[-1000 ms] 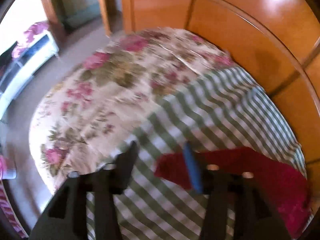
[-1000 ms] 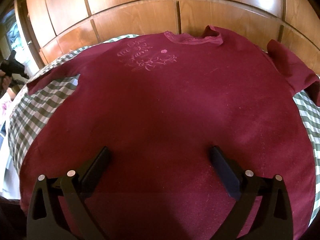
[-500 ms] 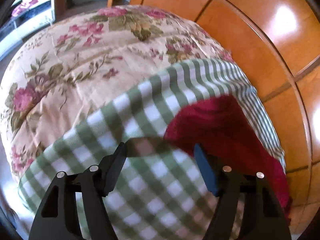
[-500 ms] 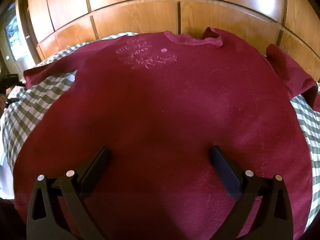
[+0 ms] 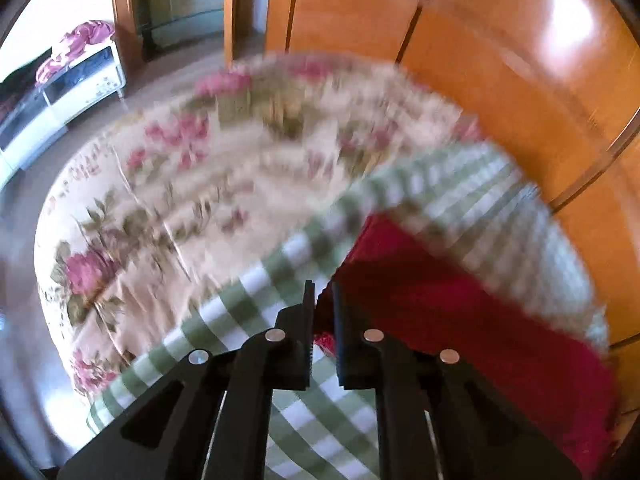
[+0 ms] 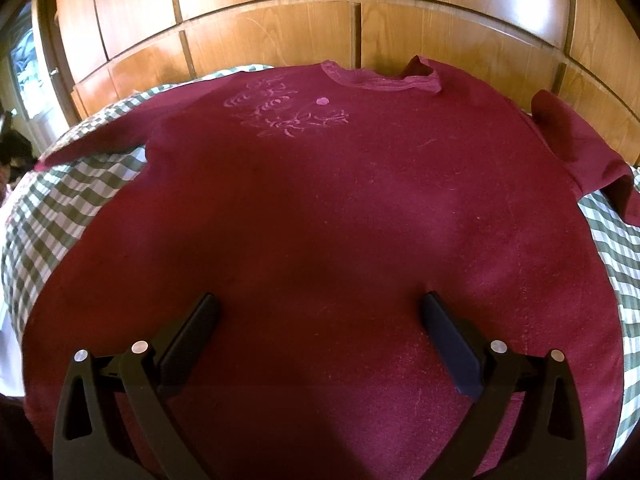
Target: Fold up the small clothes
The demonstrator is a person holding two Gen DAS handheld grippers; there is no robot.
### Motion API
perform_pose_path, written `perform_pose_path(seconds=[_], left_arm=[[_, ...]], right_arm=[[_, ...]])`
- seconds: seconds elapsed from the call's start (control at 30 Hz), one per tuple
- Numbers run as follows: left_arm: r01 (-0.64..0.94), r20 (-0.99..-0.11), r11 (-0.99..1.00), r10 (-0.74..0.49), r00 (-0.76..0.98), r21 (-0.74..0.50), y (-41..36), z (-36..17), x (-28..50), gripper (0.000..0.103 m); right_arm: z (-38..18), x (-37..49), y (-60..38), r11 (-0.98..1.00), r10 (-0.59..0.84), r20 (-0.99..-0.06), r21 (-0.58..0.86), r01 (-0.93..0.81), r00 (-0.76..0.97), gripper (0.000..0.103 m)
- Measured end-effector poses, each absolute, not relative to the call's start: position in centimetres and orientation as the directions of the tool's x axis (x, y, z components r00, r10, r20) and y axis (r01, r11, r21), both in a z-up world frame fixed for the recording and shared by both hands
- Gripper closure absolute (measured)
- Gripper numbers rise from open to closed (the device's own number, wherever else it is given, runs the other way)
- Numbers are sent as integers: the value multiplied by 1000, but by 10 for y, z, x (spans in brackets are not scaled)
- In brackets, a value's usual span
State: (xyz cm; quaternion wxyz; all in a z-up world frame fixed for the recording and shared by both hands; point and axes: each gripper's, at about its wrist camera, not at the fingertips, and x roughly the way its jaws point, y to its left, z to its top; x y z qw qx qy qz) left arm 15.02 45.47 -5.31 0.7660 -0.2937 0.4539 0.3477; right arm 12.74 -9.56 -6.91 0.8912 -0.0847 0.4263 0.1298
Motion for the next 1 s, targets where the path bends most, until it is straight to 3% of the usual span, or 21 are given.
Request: perform_pose_path(seconds=[0.07, 0.1, 0.13, 0.23, 0.33, 0.43, 0.53, 0.63, 0.8, 1.0], left_arm=[[-810, -910, 583, 300, 287, -63, 447, -63, 158, 82], [-818, -901, 574, 333, 278, -40, 440, -57, 159, 64], [-823, -891, 567, 354, 285, -38, 434, -51, 160, 57], [-777, -822, 621, 386, 419, -104, 389, -19, 161, 47], [-619, -790, 772, 288, 541, -142, 312, -1, 173, 46], [-394, -774, 901, 115, 623, -183, 218, 1, 181, 46], [-167, -773, 961, -67, 631, -220, 118, -11, 182, 46], [-35, -784, 973, -160, 600, -226, 48, -26, 176, 46], [69, -834, 984, -174, 523, -162, -7, -52, 173, 43], [71, -841, 991, -131, 525, -110, -13, -57, 170, 36]], right_arm=[[-69, 127, -98, 952, 165, -781, -35, -306, 603, 3], [-68, 127, -99, 951, 168, -781, -32, -307, 602, 3], [-68, 127, -99, 951, 171, -780, -28, -307, 602, 3], [-66, 128, -101, 950, 180, -784, -17, -312, 593, 3], [-55, 131, -112, 948, 233, -797, 59, -313, 557, 4], [-33, 139, -153, 957, 279, -775, 179, -226, 567, 21], [-12, 149, -234, 956, 247, -727, 290, -40, 641, 24], [-10, 160, -331, 905, 142, -711, 374, 201, 688, 27], [-26, 195, -465, 751, -5, -720, 455, 479, 694, 39], [-29, 254, -530, 639, -78, -704, 508, 578, 706, 41]])
